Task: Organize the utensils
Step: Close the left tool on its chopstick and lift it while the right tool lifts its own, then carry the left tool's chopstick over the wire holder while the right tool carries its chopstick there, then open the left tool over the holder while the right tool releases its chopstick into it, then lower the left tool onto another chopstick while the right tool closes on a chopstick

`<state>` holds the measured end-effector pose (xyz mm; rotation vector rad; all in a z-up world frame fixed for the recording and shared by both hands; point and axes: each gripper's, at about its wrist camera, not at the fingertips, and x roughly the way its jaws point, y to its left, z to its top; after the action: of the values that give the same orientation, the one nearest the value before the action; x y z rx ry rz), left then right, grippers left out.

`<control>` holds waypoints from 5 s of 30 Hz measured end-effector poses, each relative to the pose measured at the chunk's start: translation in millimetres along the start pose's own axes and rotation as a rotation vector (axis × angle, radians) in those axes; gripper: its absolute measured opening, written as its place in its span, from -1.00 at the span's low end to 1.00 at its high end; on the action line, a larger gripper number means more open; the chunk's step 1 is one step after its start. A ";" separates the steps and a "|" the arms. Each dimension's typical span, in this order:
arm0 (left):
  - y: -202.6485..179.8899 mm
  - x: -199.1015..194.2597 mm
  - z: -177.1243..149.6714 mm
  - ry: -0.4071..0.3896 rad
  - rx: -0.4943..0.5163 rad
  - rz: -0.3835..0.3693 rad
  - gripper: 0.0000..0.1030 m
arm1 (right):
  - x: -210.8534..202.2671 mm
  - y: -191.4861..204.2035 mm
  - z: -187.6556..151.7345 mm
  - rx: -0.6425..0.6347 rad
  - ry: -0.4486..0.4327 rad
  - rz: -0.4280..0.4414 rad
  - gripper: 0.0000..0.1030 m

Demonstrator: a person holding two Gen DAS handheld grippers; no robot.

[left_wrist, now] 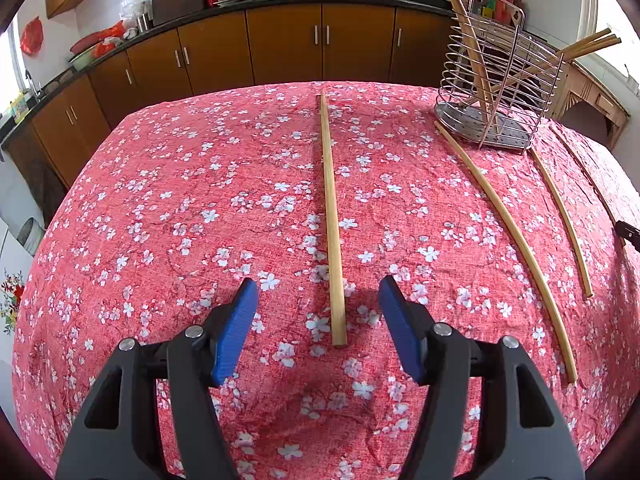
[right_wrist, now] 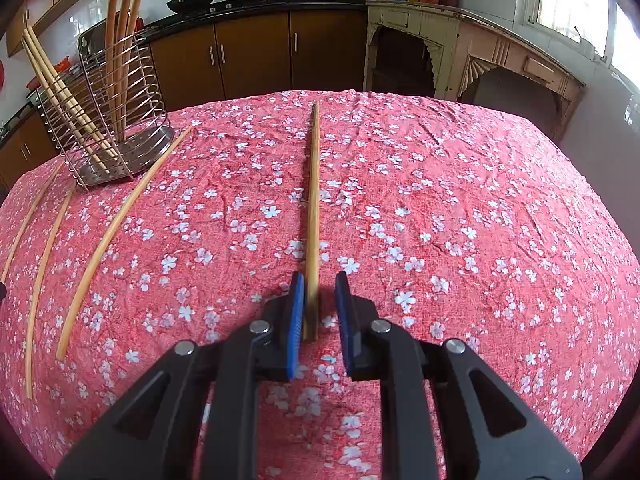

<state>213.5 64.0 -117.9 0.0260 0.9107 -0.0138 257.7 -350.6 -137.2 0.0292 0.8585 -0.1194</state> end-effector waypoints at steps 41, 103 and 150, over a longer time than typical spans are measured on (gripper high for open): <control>25.2 -133.0 28.6 -0.391 -0.083 -0.040 -0.86 | -132.5 -20.3 22.0 0.044 -0.343 0.070 -0.85; -86.4 -180.0 237.1 -0.768 -0.137 -0.144 -0.86 | -213.9 97.6 252.1 0.003 -0.720 0.353 -0.85; -39.0 -52.7 19.9 -0.201 -0.085 -0.006 0.15 | -24.5 128.3 8.5 -0.058 0.010 0.283 -0.18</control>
<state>196.0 24.5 -64.7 -0.0567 0.7093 0.0171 263.3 -221.5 -116.0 0.0969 0.8590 0.1710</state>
